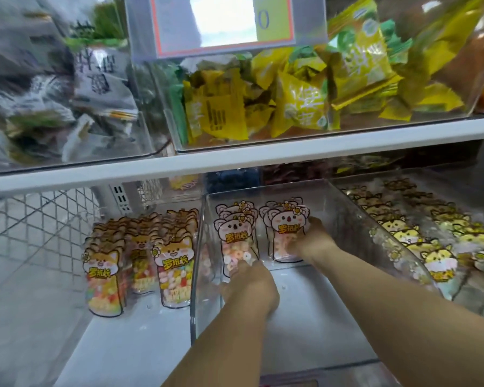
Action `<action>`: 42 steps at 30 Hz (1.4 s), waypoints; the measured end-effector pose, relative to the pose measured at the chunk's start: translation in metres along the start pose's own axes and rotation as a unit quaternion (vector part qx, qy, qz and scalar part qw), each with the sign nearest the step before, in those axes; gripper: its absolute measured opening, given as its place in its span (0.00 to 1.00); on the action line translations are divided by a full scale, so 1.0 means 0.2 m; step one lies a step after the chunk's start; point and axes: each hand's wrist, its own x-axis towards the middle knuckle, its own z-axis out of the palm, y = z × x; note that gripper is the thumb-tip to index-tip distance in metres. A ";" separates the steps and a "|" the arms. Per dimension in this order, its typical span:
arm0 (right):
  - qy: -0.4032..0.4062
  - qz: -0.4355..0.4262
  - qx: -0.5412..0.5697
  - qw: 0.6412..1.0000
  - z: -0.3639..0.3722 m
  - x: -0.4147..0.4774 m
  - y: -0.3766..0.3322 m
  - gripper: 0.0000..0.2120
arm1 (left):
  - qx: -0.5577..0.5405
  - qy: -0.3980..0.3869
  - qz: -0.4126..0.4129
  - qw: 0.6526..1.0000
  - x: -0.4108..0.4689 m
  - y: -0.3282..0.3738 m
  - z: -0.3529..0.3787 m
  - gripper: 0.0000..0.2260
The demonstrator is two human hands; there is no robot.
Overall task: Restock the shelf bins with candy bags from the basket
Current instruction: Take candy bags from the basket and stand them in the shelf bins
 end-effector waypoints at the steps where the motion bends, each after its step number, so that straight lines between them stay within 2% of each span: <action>1: -0.005 0.001 0.003 1.000 0.00 -0.01 -0.01 0.35 | 0.003 0.000 0.002 1.000 0.01 0.00 0.00 0.29; 4: -0.002 -0.007 0.038 0.999 0.02 0.00 0.00 0.41 | -0.004 0.010 0.016 1.000 0.01 -0.01 0.02 0.30; 8: -0.031 -0.021 0.055 0.998 0.02 0.00 -0.01 0.38 | -0.032 0.026 0.013 0.999 0.02 -0.02 0.03 0.32; 11: -0.051 -0.048 0.029 0.997 0.06 0.03 0.00 0.46 | -0.061 0.053 0.018 0.997 0.01 -0.02 0.02 0.34; 13: -0.060 -0.053 0.019 0.997 0.08 0.00 -0.01 0.47 | -0.075 0.058 0.024 0.995 0.01 -0.02 0.02 0.36; 19: -0.042 -0.076 0.015 0.996 0.10 -0.02 -0.01 0.45 | -0.079 0.064 0.014 0.995 0.00 -0.02 0.02 0.38; 24: 0.008 -0.135 -0.028 0.990 0.09 -0.02 0.00 0.36 | -0.064 0.096 0.006 0.993 -0.01 -0.02 0.01 0.35; 28: -0.002 -0.105 -0.077 0.991 0.11 -0.02 -0.01 0.44 | -0.062 0.103 0.011 0.993 -0.02 -0.01 0.01 0.34; 30: -0.011 -0.091 -0.089 0.992 0.10 0.01 0.01 0.42 | -0.064 0.095 0.013 0.993 -0.02 -0.01 0.01 0.35; 35: -0.019 -0.066 -0.007 0.998 0.07 0.00 0.01 0.29 | -0.067 0.092 0.022 0.993 -0.03 -0.01 0.01 0.36; 40: -0.037 -0.060 0.028 0.997 0.10 0.11 0.06 0.37 | -0.062 0.097 0.033 0.993 -0.03 -0.02 0.02 0.38; 42: -0.043 -0.061 0.042 0.996 0.06 0.04 0.01 0.35 | -0.063 0.098 0.036 0.992 -0.03 -0.02 0.02 0.37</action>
